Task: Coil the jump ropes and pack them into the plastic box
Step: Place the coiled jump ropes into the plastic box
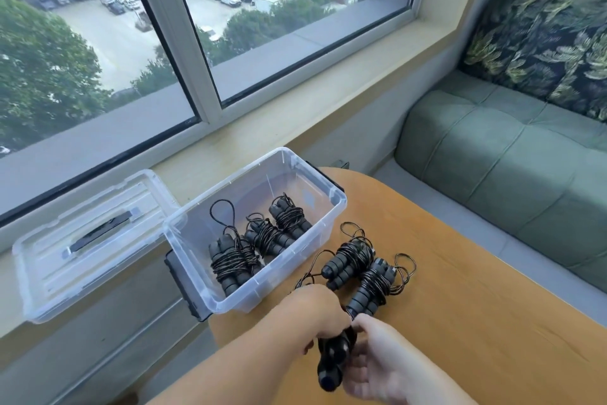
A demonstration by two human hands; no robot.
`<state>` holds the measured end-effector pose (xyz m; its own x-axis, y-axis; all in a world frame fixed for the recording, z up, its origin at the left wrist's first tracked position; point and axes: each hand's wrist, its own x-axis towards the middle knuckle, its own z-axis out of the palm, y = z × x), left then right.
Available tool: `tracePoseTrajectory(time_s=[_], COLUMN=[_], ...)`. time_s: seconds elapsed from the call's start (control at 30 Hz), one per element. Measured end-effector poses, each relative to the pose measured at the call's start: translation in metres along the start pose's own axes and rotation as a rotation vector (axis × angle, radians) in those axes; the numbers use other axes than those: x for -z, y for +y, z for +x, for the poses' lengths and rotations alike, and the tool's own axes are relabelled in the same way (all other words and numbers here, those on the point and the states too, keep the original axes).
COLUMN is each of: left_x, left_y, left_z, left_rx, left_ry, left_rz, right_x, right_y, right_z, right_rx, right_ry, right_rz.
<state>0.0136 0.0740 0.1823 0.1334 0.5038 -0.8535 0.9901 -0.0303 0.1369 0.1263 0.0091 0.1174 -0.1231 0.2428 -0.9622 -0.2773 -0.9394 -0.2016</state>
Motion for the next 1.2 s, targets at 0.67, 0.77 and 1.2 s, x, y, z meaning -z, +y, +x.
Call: tracePoseTrajectory(time_s=[0.67, 0.77, 1.2], left_x=[0.128, 0.133, 0.103], left_y=[-0.071, -0.078, -0.095], left_z=[0.054, 0.084, 0.197], left_rx=[-0.171, -0.096, 0.083], left_ry=[0.488, 0.361, 0.176], left_rz=[-1.48, -1.678, -1.631], right_x=[-0.122, -0.14, -0.146], right_y=[-0.215, -0.24, -0.231], right_z=[-0.031, 0.005, 0.098], right_rx=[0.928, 0.837, 0.568], right_ry=[0.38, 0.39, 0.636], right_rz=[-0.904, -1.114, -1.475])
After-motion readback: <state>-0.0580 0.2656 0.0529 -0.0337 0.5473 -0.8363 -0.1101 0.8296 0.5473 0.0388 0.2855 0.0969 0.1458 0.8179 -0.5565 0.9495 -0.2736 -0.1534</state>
